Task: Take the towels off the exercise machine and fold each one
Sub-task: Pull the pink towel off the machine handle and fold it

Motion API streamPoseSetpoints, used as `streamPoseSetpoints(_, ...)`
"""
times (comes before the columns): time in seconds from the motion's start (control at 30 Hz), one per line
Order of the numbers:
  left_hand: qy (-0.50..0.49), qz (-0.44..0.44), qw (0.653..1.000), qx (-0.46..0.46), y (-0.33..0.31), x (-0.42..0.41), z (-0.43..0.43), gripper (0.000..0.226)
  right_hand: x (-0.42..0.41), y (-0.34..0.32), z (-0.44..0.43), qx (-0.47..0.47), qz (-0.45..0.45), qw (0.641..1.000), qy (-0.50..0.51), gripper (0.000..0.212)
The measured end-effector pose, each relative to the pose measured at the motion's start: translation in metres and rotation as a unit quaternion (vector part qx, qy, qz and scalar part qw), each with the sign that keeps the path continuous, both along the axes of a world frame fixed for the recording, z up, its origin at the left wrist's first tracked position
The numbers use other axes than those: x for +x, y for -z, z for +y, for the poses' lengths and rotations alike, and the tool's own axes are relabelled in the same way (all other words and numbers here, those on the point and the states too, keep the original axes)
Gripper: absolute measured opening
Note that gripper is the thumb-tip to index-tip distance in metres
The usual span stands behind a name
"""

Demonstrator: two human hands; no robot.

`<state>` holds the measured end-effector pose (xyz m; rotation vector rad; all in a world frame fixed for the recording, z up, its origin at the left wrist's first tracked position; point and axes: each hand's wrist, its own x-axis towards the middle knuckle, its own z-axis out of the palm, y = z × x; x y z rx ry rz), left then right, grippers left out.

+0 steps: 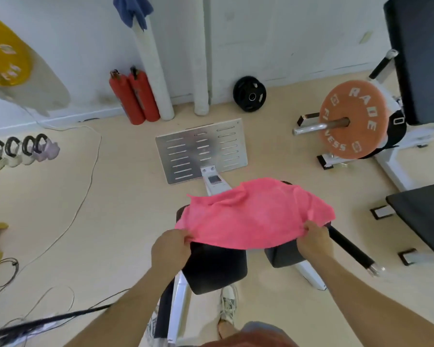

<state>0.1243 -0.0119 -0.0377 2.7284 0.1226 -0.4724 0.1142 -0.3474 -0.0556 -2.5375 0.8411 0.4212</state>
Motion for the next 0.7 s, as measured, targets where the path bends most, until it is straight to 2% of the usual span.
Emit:
streamPoseSetpoints(0.1,-0.001,0.046,0.999,-0.029,0.002,-0.011,-0.002,0.032,-0.008,0.006,-0.004,0.014,0.005,1.0,0.014,0.031)
streamPoseSetpoints(0.17,-0.051,0.067,0.994,-0.071,-0.001,-0.01,-0.004,0.018,-0.007,0.007,-0.003,0.053,0.011,0.997,0.053,0.023)
streamPoseSetpoints(0.23,-0.096,0.078,0.986,-0.107,-0.001,-0.007,-0.005,0.025,-0.003,0.007,-0.001,0.137,0.008,0.981,0.137,0.013)
streamPoseSetpoints(0.3,-0.131,0.072,0.981,-0.126,0.004,-0.003,-0.001,0.029,-0.002,0.005,0.003,0.25,-0.009,0.932,0.263,0.007)
streamPoseSetpoints(0.37,-0.152,0.067,0.979,-0.115,0.009,-0.002,0.004,0.019,-0.002,-0.001,0.005,0.316,-0.031,0.879,0.356,0.008)
streamPoseSetpoints(0.43,-0.192,0.077,0.971,-0.121,0.013,-0.006,0.009,0.012,-0.003,-0.003,0.004,0.327,-0.059,0.855,0.399,0.013)
streamPoseSetpoints(0.5,-0.261,0.112,0.947,-0.153,0.016,-0.011,0.012,0.024,-0.004,-0.005,0.002,0.32,-0.077,0.839,0.434,0.019)
streamPoseSetpoints(0.53,-0.294,0.131,0.93,-0.179,0.018,-0.013,0.013,0.033,-0.003,-0.006,0.001,0.339,-0.083,0.818,0.458,0.02)
streamPoseSetpoints(0.63,-0.373,0.17,0.871,-0.271,0.021,-0.012,0.016,0.051,0.001,-0.011,-0.005,0.445,-0.102,0.707,0.54,0.024)
streamPoseSetpoints(0.67,-0.374,0.173,0.868,-0.278,0.022,-0.011,0.017,0.056,0.003,-0.011,-0.008,0.464,-0.115,0.68,0.556,0.026)
streamPoseSetpoints(0.7,-0.36,0.17,0.879,-0.26,0.023,-0.01,0.017,0.059,0.004,-0.012,-0.009,0.483,-0.129,0.64,0.583,0.027)
